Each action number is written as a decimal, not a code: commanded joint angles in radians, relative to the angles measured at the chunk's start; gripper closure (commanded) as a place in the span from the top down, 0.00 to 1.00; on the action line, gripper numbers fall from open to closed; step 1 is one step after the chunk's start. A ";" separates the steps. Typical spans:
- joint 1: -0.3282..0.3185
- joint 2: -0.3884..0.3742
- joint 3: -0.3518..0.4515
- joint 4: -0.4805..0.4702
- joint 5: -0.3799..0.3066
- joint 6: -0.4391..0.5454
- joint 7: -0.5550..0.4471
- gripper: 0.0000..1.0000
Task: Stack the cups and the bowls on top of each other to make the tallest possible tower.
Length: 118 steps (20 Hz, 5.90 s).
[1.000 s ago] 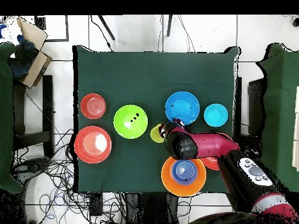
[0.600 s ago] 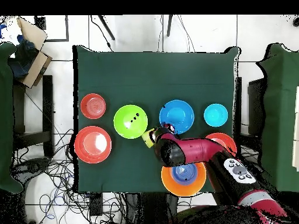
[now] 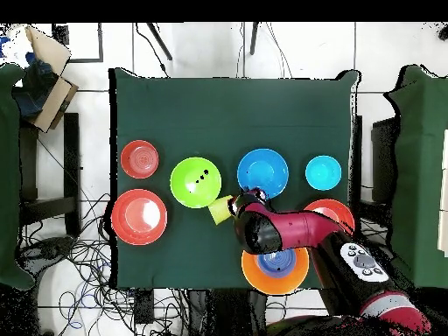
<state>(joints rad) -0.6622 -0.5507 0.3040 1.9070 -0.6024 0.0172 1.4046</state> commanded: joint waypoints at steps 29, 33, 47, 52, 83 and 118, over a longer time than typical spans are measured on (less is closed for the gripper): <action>-0.265 -0.471 0.227 0.396 0.156 0.319 0.008 0.00; -0.261 -0.464 0.220 0.403 0.143 0.301 0.026 0.00; -0.288 -0.508 0.227 0.494 0.120 0.223 0.051 0.00; -0.308 -0.547 0.216 0.543 0.109 0.247 0.042 0.00; -0.181 -0.324 -0.053 0.492 -0.128 0.000 0.142 1.00; 0.069 -0.365 0.137 0.232 0.169 0.267 0.097 1.00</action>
<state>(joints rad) -0.6717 -0.9941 0.3732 2.3162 -0.4972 0.1193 1.4157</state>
